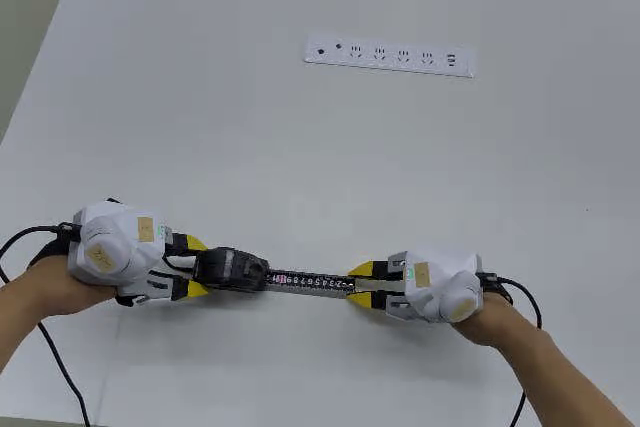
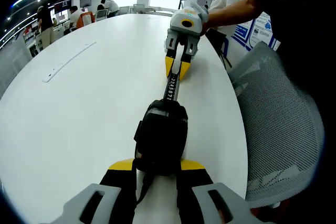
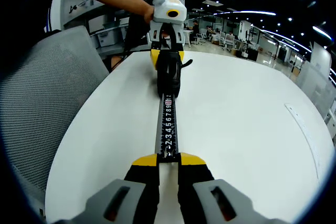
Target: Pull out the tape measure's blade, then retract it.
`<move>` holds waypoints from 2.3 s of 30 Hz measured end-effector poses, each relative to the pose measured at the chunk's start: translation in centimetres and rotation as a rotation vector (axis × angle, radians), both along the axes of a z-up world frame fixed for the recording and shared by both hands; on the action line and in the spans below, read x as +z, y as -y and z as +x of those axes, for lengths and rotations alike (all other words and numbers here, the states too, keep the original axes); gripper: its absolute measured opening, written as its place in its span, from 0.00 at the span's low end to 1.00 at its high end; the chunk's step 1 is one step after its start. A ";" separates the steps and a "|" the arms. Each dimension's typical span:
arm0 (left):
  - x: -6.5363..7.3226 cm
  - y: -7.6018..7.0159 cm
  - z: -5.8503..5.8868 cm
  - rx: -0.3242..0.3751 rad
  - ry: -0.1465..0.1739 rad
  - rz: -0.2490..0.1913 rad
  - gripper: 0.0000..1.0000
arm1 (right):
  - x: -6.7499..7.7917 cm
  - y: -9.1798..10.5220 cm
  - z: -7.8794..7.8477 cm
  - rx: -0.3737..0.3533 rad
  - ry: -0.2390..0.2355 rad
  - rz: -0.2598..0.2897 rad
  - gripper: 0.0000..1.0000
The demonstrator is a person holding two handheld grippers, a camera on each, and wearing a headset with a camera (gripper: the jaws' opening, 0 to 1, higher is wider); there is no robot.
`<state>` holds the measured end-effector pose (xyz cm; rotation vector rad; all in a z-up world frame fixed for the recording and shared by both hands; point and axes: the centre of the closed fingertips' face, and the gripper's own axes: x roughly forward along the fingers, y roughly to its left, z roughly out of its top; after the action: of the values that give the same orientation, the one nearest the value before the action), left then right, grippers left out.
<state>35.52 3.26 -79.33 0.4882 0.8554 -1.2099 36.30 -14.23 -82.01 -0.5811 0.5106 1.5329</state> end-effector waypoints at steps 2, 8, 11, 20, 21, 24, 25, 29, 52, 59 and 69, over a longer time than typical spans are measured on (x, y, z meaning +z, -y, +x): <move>0.0 0.0 0.0 0.000 0.000 0.000 0.26 | 0.0 0.3 0.0 -0.002 0.000 -0.002 0.10; 0.0 0.0 0.0 0.001 0.001 0.001 0.26 | 0.0 0.9 0.0 0.003 0.005 -0.004 0.10; 0.0 0.1 0.0 0.002 0.001 0.001 0.26 | 0.0 1.1 0.1 0.004 0.007 -0.004 0.10; 0.0 0.1 0.0 0.001 0.000 0.003 0.26 | -0.1 2.1 0.0 -0.002 0.005 -0.009 0.10; 0.0 0.1 0.0 0.000 0.000 0.003 0.26 | -0.1 2.3 0.0 -0.003 0.005 -0.010 0.10; 0.0 0.1 0.0 0.000 0.000 0.004 0.26 | -0.1 2.7 0.0 -0.005 0.006 -0.012 0.10; 0.0 0.1 0.0 0.000 -0.001 0.004 0.26 | -0.1 2.8 0.0 -0.007 0.005 -0.013 0.10; 0.0 0.1 0.0 0.002 -0.002 0.003 0.26 | 0.0 3.4 0.0 -0.011 0.002 -0.013 0.10; 0.1 0.2 0.0 0.001 -0.007 0.006 0.26 | -0.2 6.2 0.0 -0.025 -0.005 -0.038 0.10; 0.1 0.1 0.0 0.000 -0.007 0.005 0.26 | -0.2 7.2 0.0 -0.028 -0.003 -0.049 0.10; 0.1 0.2 0.0 0.001 -0.007 0.007 0.26 | -0.3 8.7 0.1 -0.033 -0.001 -0.064 0.10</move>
<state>35.49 3.10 -79.27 0.4890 0.8662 -1.2086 36.40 -22.91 -82.30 -0.6188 0.5692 1.4894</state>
